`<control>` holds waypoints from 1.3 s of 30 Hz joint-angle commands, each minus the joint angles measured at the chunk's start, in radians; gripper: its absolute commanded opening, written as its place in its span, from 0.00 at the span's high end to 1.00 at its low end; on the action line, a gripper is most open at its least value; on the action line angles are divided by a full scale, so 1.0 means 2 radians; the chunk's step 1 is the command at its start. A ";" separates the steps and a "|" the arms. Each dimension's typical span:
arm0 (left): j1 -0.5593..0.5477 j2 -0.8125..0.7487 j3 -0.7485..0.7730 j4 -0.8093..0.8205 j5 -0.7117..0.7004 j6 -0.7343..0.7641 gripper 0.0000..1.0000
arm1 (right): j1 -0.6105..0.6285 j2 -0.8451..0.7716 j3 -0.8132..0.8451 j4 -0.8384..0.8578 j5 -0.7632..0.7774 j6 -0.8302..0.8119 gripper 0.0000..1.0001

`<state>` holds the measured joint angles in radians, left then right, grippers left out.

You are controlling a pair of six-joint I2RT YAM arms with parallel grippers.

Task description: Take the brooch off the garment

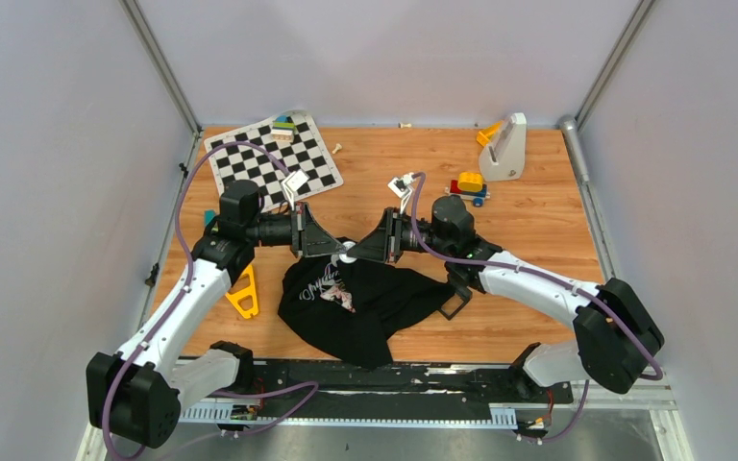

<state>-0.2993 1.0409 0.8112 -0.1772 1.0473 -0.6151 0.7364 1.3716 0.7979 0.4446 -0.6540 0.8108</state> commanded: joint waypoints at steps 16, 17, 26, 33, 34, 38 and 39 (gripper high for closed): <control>-0.003 -0.026 0.009 -0.005 -0.023 0.007 1.00 | -0.013 -0.017 -0.018 -0.011 0.076 0.016 0.79; -0.003 -0.026 0.009 -0.005 -0.024 0.008 1.00 | -0.014 -0.019 -0.019 -0.011 0.076 0.014 0.79; -0.003 -0.026 0.010 -0.011 -0.043 0.011 1.00 | -0.015 -0.035 -0.031 -0.011 0.082 0.010 0.63; -0.003 -0.026 0.014 -0.038 -0.054 0.045 1.00 | -0.017 -0.049 -0.034 -0.014 0.076 0.013 0.47; -0.003 -0.026 0.014 -0.040 -0.055 0.049 1.00 | -0.017 -0.051 -0.032 -0.018 0.074 0.015 0.47; -0.011 -0.035 0.015 -0.063 -0.103 0.084 1.00 | -0.018 -0.063 -0.010 -0.077 0.069 0.019 0.41; -0.024 -0.039 0.018 -0.080 -0.146 0.106 1.00 | -0.018 -0.067 0.002 -0.109 0.072 0.017 0.38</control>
<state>-0.3088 1.0042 0.8101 -0.2665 0.9104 -0.5289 0.7052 1.2896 0.7341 0.3729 -0.5159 0.8452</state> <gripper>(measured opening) 0.008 0.574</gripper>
